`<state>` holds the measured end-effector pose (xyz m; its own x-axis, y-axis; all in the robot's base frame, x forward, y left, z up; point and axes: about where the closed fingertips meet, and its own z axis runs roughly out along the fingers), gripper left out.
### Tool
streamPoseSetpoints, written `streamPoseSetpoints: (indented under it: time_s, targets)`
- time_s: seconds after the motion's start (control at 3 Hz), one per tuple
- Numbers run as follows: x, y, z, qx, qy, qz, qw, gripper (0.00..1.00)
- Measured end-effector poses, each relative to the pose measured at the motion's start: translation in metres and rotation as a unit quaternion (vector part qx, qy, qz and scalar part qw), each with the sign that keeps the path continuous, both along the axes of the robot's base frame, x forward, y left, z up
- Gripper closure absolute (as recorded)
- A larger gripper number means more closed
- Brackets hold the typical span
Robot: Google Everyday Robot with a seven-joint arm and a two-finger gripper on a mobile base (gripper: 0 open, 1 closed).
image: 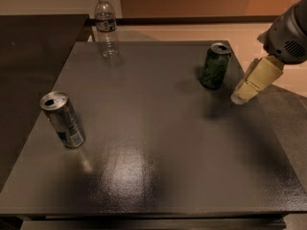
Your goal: Move green can near water bottle
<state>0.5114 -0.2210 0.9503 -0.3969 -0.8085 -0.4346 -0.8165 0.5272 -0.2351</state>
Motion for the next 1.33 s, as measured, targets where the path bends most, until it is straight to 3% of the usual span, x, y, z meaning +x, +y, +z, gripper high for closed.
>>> streamPoseSetpoints:
  time_s: [0.33, 0.67, 1.33]
  targets:
    - [0.033, -0.003, -0.003, 0.032, -0.025, -0.031, 0.9987, 0.00]
    - [0.065, -0.007, -0.009, 0.054, -0.032, -0.055, 0.9965, 0.00]
    - [0.117, 0.004, -0.030, 0.100, -0.009, -0.064, 0.9928, 0.00]
